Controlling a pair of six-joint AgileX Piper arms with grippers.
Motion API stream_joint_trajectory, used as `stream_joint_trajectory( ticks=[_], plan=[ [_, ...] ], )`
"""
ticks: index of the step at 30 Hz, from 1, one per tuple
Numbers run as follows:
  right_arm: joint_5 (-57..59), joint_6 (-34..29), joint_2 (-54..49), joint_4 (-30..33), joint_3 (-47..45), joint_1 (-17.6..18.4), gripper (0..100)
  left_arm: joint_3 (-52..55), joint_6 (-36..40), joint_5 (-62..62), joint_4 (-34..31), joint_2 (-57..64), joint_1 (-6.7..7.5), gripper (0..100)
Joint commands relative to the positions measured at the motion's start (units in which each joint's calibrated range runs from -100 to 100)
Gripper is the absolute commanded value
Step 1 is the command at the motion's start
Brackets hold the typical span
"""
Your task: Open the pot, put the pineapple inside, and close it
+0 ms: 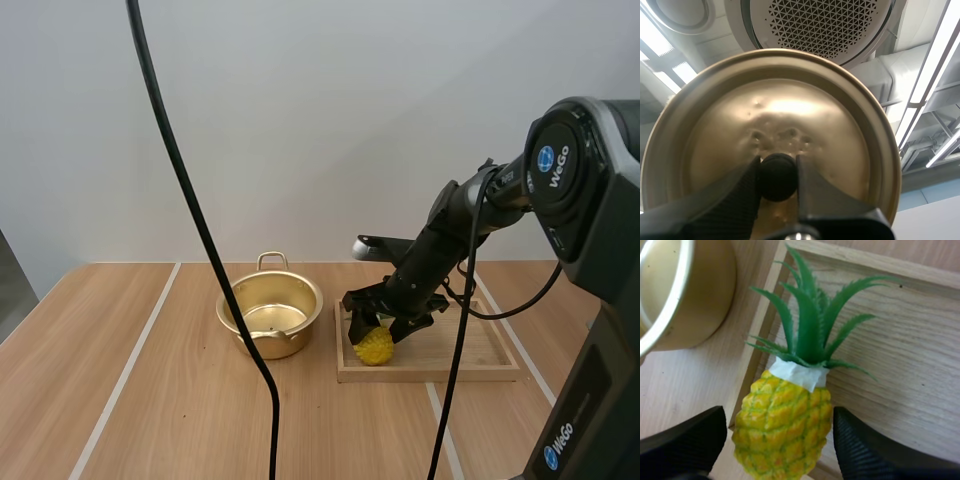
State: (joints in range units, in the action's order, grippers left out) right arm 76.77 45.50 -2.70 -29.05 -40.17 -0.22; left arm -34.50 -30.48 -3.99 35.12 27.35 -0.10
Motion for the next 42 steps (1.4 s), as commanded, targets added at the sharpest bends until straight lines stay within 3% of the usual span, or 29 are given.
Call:
stream_joint_trajectory(
  ticks=[1,21,31,38,39,42],
  plan=[
    [-0.3,2.0,-0.3,-1.2,0.5,0.1,100,-0.2,0.2,-1.6,0.7,0.2,-0.03,0],
    [1.1,2.9,-0.3,-1.2,0.5,0.1,100,-0.2,0.2,-1.6,0.7,0.6,-0.03,0],
    [1.1,2.6,3.3,-1.1,0.5,2.5,100,-0.2,0.2,-1.6,0.7,1.6,-0.03,0],
    [-0.2,2.5,7.2,2.9,0.5,2.5,100,-0.2,0.2,-1.6,0.7,2.6,-0.03,0],
    [-0.5,2.5,7.3,3.0,0.5,2.5,98,-0.3,0.2,-1.6,0.7,2.6,-0.03,0],
    [-0.5,0.7,7.3,3.6,1.2,2.5,34,-0.3,0.2,-1.6,0.7,3.0,-0.03,0]
  ],
)
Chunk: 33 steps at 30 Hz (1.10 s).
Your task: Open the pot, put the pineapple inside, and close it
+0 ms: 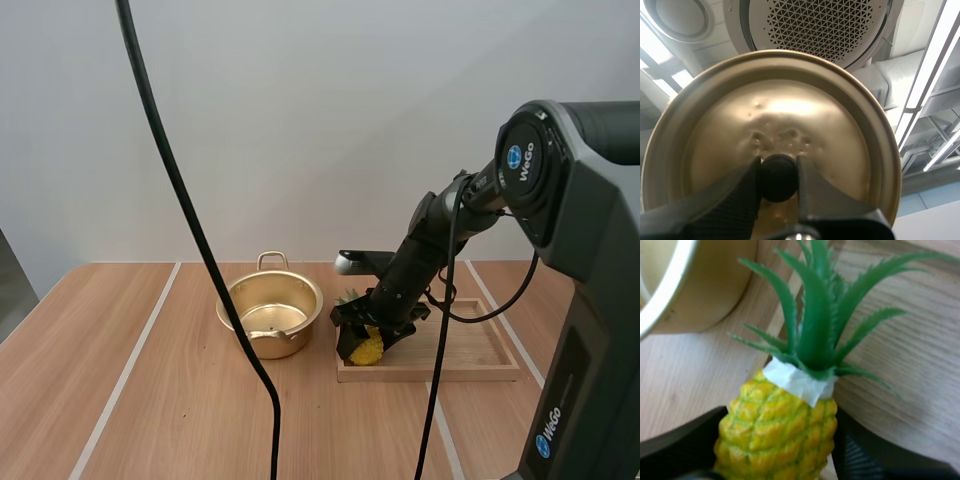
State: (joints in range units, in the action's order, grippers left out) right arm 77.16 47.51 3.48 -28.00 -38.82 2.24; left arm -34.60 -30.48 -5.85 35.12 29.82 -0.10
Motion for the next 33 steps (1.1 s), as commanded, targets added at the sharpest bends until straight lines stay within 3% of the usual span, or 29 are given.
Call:
stream_joint_trajectory(
  ticks=[1,2,10,19,33],
  plan=[
    [-0.9,-2.6,1.1,3.2,0.4,0.0,7,-0.2,0.2,0.3,0.7,0.5,-0.03,0],
    [-0.7,-3.7,1.0,3.7,1.2,0.0,0,-0.2,0.2,0.3,0.7,0.5,-0.03,0],
    [5.5,-5.1,-2.0,4.8,9.4,0.0,0,-0.2,0.2,0.2,-0.9,0.6,-0.03,0],
    [6.0,-6.9,-12.2,4.8,21.3,0.0,0,-0.2,0.2,0.1,-1.4,0.7,-0.03,0],
    [-7.1,-9.9,-29.9,3.9,37.1,0.0,0,-0.2,0.2,-0.5,-1.4,0.7,-0.03,0]
  ],
)
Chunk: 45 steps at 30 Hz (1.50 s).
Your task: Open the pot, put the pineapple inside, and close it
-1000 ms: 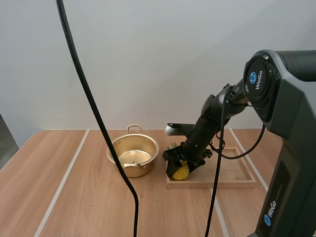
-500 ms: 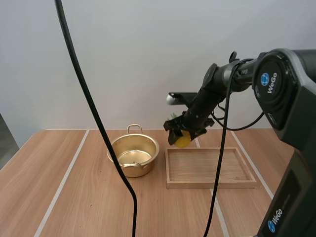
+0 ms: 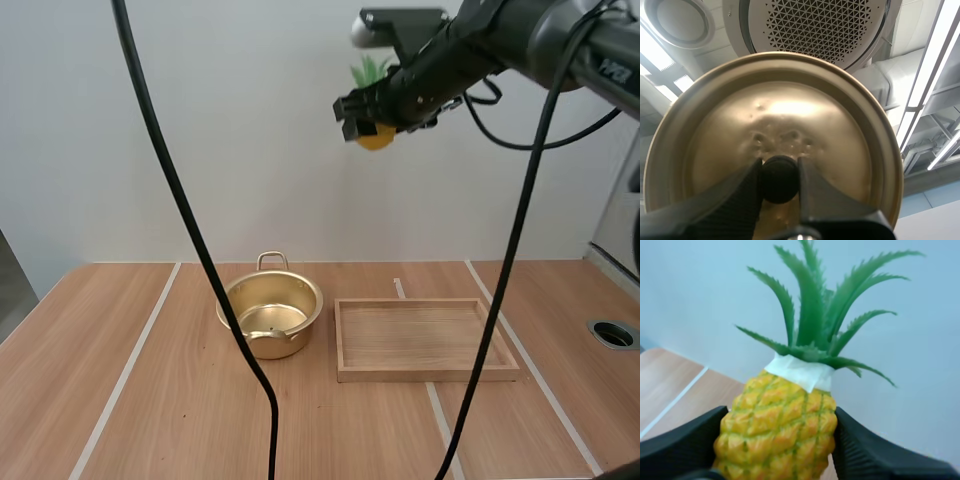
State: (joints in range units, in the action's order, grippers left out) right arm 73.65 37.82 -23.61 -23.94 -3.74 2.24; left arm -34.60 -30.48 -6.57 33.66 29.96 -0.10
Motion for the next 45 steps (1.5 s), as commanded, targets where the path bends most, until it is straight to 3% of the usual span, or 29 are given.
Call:
stream_joint_trajectory(
  ticks=[1,4,7,12,20,24,26,27,30,32,34,38,45],
  plan=[
    [-5.0,-0.2,-3.7,0.2,2.6,0.0,0,-0.2,0.2,0.3,0.1,0.6,-0.03,0],
    [-11.0,-1.4,-6.5,3.0,3.5,0.0,0,-0.2,0.2,0.3,-0.1,0.6,-0.03,0],
    [-18.8,-5.9,-8.6,10.6,3.6,0.0,0,-0.2,0.2,0.3,-0.1,0.6,-0.03,0],
    [-21.2,-14.8,-9.7,21.4,3.6,0.0,0,-0.2,0.2,0.3,-0.1,0.6,-0.03,0],
    [-22.4,-15.9,-9.7,22.0,3.6,0.0,0,-0.2,0.2,0.3,-0.2,0.6,-0.03,0],
    [-22.1,-13.7,-9.7,14.8,3.6,0.0,0,-0.2,0.2,0.3,-0.2,0.6,-0.03,0],
    [-19.8,-5.9,-9.5,5.4,3.6,0.0,0,-0.2,0.2,0.3,-0.2,0.6,-0.03,0],
    [-17.1,-0.1,-9.0,-2.8,3.6,0.0,0,-0.2,0.2,0.3,-0.2,0.6,-0.03,0],
    [-4.0,13.9,-6.1,-19.3,3.6,0.0,0,-0.2,0.2,0.3,-0.3,0.6,-0.03,0],
    [4.0,16.7,-3.2,-24.6,3.6,0.0,0,-0.2,0.2,0.3,-1.0,0.6,-0.03,0],
    [8.9,16.9,1.1,-25.9,3.6,0.3,0,-0.2,0.2,0.3,-1.7,0.6,-0.03,0],
    [15.7,17.2,10.3,-22.6,3.6,1.8,0,-0.2,0.2,0.3,-1.7,0.6,-0.03,0],
    [24.8,17.3,23.9,-10.7,3.6,6.4,0,-0.2,0.2,-7.0,-4.4,0.6,-0.03,0]
  ],
)
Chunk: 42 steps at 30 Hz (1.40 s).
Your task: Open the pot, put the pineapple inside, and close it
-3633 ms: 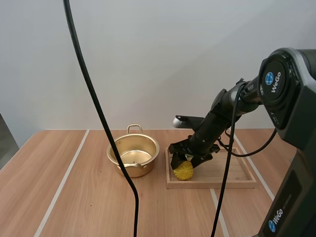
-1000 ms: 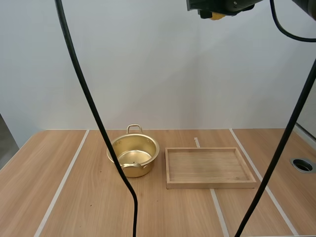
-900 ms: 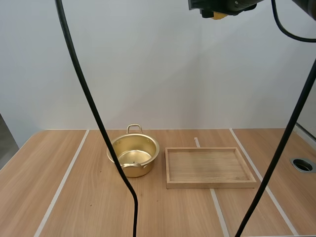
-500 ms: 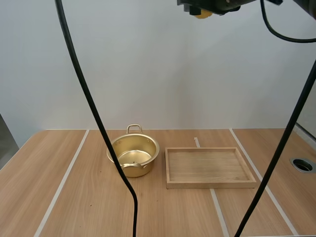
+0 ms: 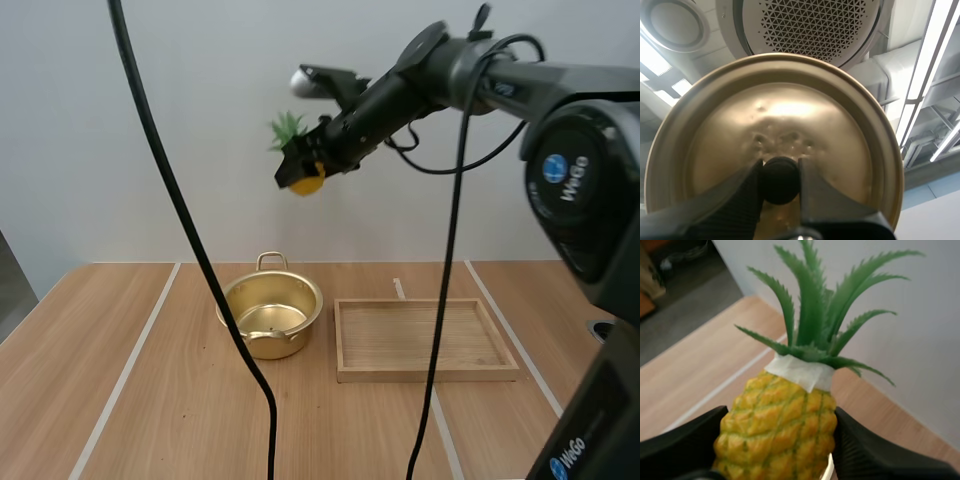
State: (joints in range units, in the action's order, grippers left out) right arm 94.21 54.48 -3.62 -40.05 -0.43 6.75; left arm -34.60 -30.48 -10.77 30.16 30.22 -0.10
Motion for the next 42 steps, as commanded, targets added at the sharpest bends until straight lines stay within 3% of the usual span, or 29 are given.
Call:
stream_joint_trajectory(
  ticks=[1,11,21,42],
  plan=[
    [4.4,0.6,5.3,6.9,0.3,2.5,0,-0.2,0.2,-3.0,-0.9,0.3,-0.03,0],
    [5.8,0.2,15.1,17.7,0.3,7.5,0,-0.2,0.2,-2.8,-0.9,0.3,-0.03,0],
    [5.8,-0.8,21.1,23.3,0.3,7.6,0,-0.2,0.2,-2.8,-0.9,0.3,-0.03,0],
    [5.8,1.5,22.0,20.1,0.2,7.6,0,-0.2,0.2,-3.5,-0.9,0.2,-0.03,0]
  ],
)
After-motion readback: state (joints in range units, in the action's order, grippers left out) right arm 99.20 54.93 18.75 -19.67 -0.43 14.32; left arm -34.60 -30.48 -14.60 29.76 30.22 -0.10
